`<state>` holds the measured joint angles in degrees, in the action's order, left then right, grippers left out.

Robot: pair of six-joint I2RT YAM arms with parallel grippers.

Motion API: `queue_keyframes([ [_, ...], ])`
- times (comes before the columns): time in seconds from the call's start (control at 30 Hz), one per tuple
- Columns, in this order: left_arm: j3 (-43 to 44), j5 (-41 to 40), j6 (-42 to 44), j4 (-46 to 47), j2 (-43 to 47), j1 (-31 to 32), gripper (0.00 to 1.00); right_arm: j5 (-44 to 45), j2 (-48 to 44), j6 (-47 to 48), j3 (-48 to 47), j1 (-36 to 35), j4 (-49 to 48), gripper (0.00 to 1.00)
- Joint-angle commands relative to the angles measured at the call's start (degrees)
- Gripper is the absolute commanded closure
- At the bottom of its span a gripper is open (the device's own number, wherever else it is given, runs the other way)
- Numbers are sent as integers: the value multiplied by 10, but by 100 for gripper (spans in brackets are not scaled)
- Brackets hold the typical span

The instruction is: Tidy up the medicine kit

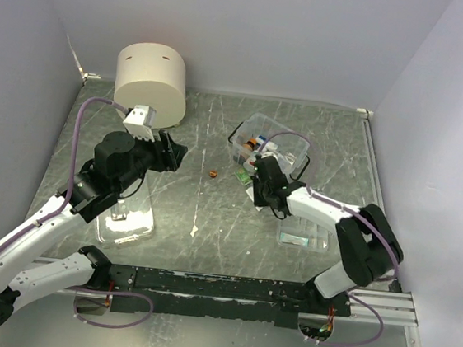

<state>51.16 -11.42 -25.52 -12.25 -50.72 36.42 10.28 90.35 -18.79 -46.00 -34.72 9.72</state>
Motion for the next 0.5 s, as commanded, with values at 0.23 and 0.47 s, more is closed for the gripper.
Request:
queue_keyframes([
  [0.23,-2,11,-5,15,0,-1,27,98,-230,-254,40,-1,196,100],
  [0.47,-2,15,-5,15,1,-1,27,211,-279,-632,51,4,420,100],
])
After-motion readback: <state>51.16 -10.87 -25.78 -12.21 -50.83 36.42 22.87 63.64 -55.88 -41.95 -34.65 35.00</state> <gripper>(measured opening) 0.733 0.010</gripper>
